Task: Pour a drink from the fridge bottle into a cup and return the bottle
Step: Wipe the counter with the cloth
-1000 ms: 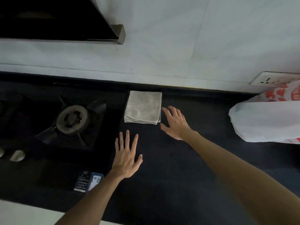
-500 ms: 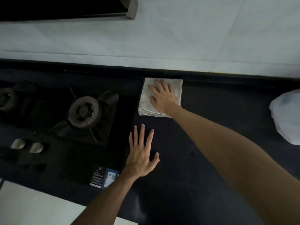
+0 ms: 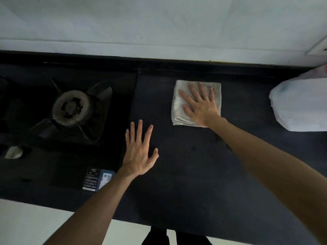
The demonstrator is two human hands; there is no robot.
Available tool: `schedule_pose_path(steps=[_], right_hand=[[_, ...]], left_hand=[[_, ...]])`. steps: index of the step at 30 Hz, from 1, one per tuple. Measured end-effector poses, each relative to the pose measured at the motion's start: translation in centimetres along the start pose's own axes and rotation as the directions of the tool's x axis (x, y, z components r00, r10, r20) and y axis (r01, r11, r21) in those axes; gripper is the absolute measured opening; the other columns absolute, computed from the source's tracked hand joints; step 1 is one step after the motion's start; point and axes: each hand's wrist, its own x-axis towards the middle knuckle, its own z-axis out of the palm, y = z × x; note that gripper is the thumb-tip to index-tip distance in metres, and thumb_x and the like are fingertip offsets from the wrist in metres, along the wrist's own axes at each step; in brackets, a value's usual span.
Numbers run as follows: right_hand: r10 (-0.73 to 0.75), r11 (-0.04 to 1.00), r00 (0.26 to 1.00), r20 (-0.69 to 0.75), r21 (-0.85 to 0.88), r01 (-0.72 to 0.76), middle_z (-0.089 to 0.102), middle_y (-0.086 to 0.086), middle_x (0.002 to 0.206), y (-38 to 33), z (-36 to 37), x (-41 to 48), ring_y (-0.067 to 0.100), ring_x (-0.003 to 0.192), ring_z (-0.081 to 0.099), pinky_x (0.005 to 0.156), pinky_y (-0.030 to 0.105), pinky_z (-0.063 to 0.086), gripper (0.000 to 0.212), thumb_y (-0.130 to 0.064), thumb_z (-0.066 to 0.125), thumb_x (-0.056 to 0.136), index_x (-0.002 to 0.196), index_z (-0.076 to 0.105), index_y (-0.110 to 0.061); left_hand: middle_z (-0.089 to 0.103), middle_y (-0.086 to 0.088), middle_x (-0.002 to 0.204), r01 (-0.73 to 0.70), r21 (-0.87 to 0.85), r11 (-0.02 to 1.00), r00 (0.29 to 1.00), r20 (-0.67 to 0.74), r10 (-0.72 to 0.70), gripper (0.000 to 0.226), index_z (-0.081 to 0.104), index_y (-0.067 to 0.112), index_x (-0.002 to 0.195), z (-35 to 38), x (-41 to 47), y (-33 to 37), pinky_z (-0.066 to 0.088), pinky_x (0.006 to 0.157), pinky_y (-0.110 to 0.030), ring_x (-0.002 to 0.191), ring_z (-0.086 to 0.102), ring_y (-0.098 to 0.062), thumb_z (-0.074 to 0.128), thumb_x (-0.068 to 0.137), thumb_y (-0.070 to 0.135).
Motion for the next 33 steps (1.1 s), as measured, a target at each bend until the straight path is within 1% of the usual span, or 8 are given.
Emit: schedule_pose_path(steps=[5,9,13,15,19,24,28,33], right_hand=[[0.134,0.987,0.991,0.005,0.086,-0.134,-0.011,-0.003,0.165,4.4,1.4,-9.1,0.027,0.151,-0.016,0.120,0.057,-0.006,0.060,-0.060,0.005,0.094,0.151,-0.013,-0.048],[0.169,0.983,0.986,0.006,0.076,-0.169,-0.012,0.001,0.165,2.0,3.3,-16.6,0.030,0.150,-0.016,0.119,0.062,0.004,0.061,-0.053,0.010,0.098,0.155,-0.008,-0.040],[0.163,0.984,0.985,0.057,0.067,-0.166,-0.015,0.006,0.165,-2.6,4.1,-18.0,0.039,0.148,-0.020,0.115,0.068,-0.002,0.066,-0.059,0.010,0.097,0.156,-0.005,-0.036],[0.175,0.983,0.982,0.069,0.047,-0.179,-0.020,0.007,0.163,-3.5,3.7,-16.2,0.041,0.145,-0.026,0.112,0.071,-0.007,0.067,-0.064,0.007,0.095,0.155,-0.009,-0.038],[0.097,0.991,0.993,0.065,0.081,-0.102,-0.028,0.005,0.161,-3.2,1.8,-9.4,0.042,0.143,-0.031,0.110,0.073,-0.009,0.069,-0.069,0.009,0.093,0.150,-0.019,-0.044],[0.102,0.993,0.994,0.041,0.049,-0.104,-0.020,0.004,0.164,-2.5,0.7,-3.5,0.042,0.145,-0.025,0.110,0.074,-0.005,0.071,-0.072,0.006,0.090,0.152,-0.012,-0.043],[0.050,0.996,0.998,0.031,0.071,-0.052,-0.027,0.004,0.161,-4.3,1.7,-8.8,0.040,0.144,-0.030,0.111,0.072,-0.007,0.072,-0.070,0.011,0.094,0.153,-0.016,-0.039],[-0.103,0.993,0.993,0.060,0.064,0.099,-0.020,0.006,0.163,-6.4,3.0,-14.5,0.040,0.145,-0.028,0.109,0.074,-0.005,0.073,-0.072,0.016,0.092,0.155,-0.002,-0.039]], left_hand=[[-0.001,-0.020,0.165,-0.002,0.009,1.000,1.000,0.002,0.002,0.084,0.015,0.017,0.157,-0.2,-0.1,0.0,0.007,0.120,-0.061,0.151,-0.005,-0.043,0.033,0.086,0.056],[0.002,-0.022,0.164,0.010,0.053,0.999,1.000,0.014,-0.011,0.085,0.017,0.015,0.156,-0.3,0.1,0.4,0.012,0.119,-0.064,0.150,0.001,-0.046,0.039,0.085,0.055],[0.004,-0.023,0.164,0.022,0.052,0.998,1.000,0.010,-0.022,0.085,0.019,0.014,0.156,-0.6,0.0,0.3,0.014,0.118,-0.064,0.150,0.002,-0.046,0.037,0.085,0.056],[0.004,-0.022,0.164,0.020,0.044,0.999,1.000,0.013,-0.021,0.085,0.020,0.014,0.156,-0.6,0.0,0.3,0.012,0.119,-0.063,0.150,0.001,-0.046,0.036,0.085,0.056],[0.003,-0.020,0.165,0.024,0.038,0.999,1.000,0.019,-0.025,0.085,0.020,0.015,0.156,-0.6,0.1,0.4,0.010,0.120,-0.061,0.151,-0.001,-0.043,0.036,0.084,0.056],[0.005,-0.020,0.165,0.035,0.055,0.998,0.999,0.005,-0.035,0.085,0.019,0.017,0.156,-0.4,0.1,0.7,0.011,0.120,-0.061,0.151,0.001,-0.042,0.034,0.083,0.057],[0.007,-0.020,0.164,0.028,0.056,0.998,1.000,-0.008,-0.027,0.083,0.020,0.017,0.156,-0.3,0.1,0.6,0.012,0.120,-0.061,0.151,0.003,-0.043,0.034,0.084,0.057],[0.008,-0.019,0.164,0.038,0.052,0.998,0.999,-0.009,-0.037,0.084,0.022,0.017,0.155,-0.5,0.0,0.5,0.016,0.119,-0.062,0.151,0.005,-0.043,0.035,0.082,0.056]])
